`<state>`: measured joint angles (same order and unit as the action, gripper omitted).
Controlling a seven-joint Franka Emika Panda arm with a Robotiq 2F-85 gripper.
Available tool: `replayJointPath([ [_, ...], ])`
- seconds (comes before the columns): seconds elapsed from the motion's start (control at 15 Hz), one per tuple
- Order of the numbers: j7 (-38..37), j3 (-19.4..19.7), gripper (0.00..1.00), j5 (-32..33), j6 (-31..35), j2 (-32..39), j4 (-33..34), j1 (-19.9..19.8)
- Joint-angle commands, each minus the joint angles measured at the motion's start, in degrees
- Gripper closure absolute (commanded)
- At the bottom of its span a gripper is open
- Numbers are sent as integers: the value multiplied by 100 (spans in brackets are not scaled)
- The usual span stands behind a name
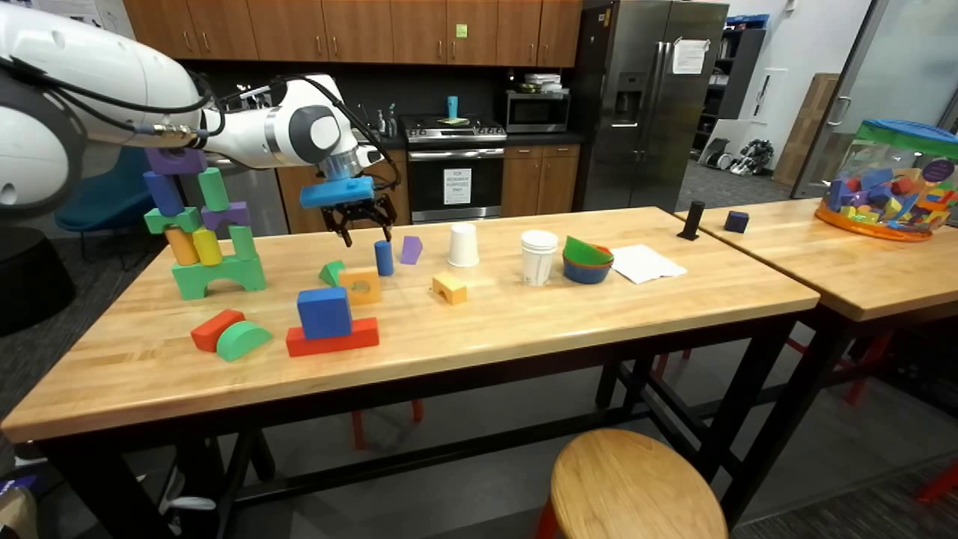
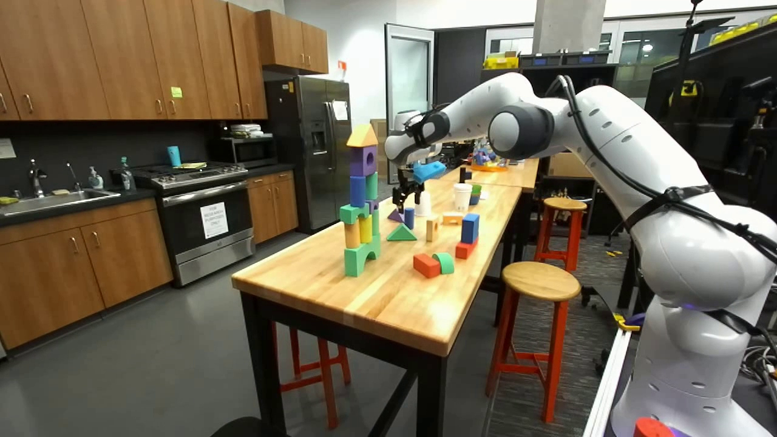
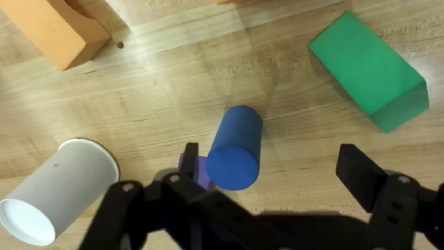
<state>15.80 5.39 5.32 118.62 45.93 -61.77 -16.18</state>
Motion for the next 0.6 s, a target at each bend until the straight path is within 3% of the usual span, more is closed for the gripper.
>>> replayJointPath([
  [0.0, 162, -95, 0, -113, -53, 91, 276, -89],
  [0.53, 236, -107, 0, -51, 462, 366, 437, -126],
])
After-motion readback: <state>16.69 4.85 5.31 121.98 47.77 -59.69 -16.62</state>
